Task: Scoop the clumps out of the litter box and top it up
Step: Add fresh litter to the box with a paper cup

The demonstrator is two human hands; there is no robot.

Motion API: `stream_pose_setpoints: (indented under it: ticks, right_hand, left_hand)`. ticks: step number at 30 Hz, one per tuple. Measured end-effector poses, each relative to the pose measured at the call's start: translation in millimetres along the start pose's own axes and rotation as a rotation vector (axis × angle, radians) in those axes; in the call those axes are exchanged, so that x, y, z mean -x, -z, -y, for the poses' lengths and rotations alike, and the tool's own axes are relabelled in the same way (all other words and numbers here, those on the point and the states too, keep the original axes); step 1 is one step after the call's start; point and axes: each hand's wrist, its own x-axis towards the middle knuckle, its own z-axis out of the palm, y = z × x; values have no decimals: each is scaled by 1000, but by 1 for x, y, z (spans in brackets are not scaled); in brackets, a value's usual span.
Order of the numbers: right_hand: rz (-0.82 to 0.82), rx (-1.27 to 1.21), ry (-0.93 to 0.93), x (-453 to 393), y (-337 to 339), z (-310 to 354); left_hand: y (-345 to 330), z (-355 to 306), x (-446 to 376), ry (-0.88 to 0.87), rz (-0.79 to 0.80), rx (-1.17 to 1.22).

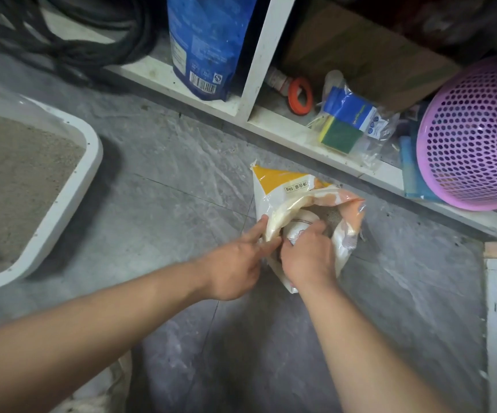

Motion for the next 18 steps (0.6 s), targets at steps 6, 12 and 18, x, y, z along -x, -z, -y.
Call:
stream_pose_setpoints:
  ticks: [6,12,18]
  right_hand:
    - [-40,7,66,-3,-2,-5]
    - [-31,9,83,0,-3,-6]
    - [-82,155,198,20,8,-1]
  left_hand:
    - [3,4,-4,12,31,3]
    - [6,0,-1,16,39,12]
    - [7,-6,4,-9,-15,54]
